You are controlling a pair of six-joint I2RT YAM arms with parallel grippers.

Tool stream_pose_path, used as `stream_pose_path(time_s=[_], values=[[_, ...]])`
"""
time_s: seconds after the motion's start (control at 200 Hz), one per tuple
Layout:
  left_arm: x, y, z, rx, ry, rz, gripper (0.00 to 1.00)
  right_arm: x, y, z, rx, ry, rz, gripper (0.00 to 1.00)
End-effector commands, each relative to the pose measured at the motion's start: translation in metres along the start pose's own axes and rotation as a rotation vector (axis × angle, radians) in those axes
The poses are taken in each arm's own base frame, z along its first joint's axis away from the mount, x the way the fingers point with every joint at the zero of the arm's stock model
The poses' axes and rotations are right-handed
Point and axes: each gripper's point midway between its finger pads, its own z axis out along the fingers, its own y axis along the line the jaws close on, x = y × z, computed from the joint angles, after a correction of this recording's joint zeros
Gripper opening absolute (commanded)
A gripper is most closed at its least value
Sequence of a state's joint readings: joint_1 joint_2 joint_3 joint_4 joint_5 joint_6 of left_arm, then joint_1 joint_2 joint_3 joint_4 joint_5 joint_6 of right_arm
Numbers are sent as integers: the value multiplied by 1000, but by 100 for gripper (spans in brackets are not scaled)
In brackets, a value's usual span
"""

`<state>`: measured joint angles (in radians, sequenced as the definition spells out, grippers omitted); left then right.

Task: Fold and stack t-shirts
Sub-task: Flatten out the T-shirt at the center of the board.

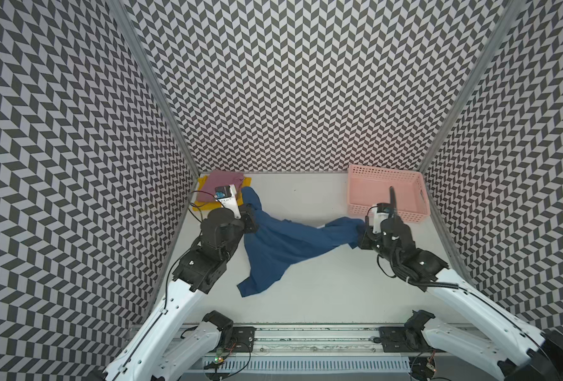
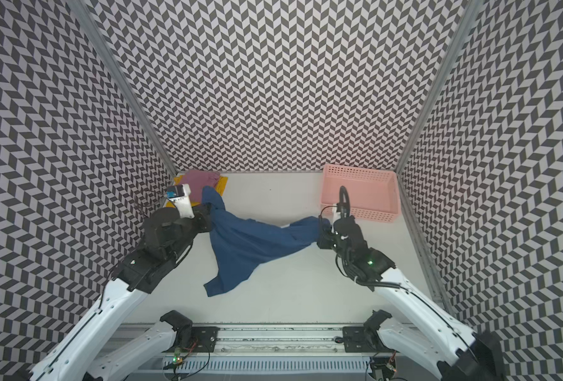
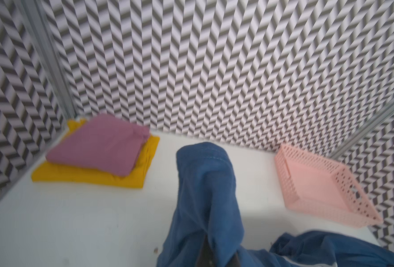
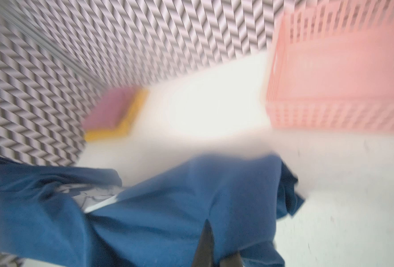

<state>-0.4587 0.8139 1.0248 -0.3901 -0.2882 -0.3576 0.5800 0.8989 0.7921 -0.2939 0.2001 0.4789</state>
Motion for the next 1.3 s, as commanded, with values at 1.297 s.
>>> stream_pose_path(time_s=[1.297], values=[[78,43,47,-142,-24,-88,0,27,-17,64,50,80,-76,0]])
